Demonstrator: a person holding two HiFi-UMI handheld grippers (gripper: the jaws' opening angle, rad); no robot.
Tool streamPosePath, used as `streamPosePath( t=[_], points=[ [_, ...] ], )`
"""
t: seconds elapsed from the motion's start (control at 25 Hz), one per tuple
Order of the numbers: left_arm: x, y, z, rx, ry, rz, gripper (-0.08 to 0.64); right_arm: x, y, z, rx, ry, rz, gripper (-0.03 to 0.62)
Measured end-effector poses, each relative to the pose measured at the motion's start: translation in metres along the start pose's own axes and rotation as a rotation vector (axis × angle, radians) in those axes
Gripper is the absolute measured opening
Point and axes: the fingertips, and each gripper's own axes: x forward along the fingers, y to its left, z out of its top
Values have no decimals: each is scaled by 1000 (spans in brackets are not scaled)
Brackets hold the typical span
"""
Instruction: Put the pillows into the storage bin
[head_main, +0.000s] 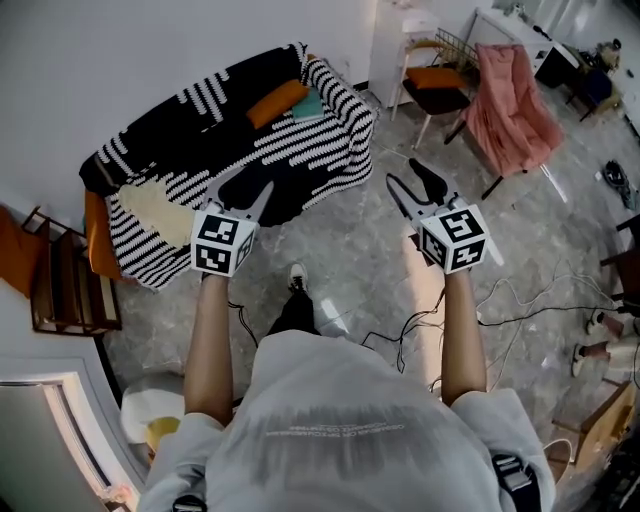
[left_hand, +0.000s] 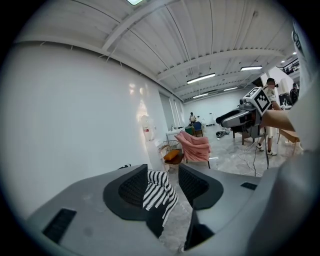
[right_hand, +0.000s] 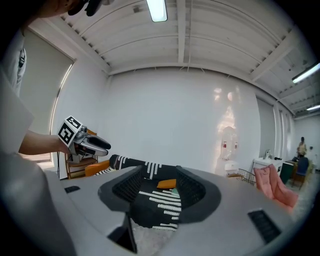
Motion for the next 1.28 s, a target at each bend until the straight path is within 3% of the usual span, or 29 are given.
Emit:
streamPosePath(
  t=[0.52, 0.92, 1.28],
  points=[
    [120, 71, -12, -50, 19, -20, 195, 110, -66, -4, -25, 54, -3, 225],
    [231, 178, -31, -101, 67, -27, 193, 256, -117, 8, -9, 99, 35, 232],
    [283, 258, -59, -145, 115, -23, 195, 359, -131, 17, 11, 121, 63, 232]
  ],
)
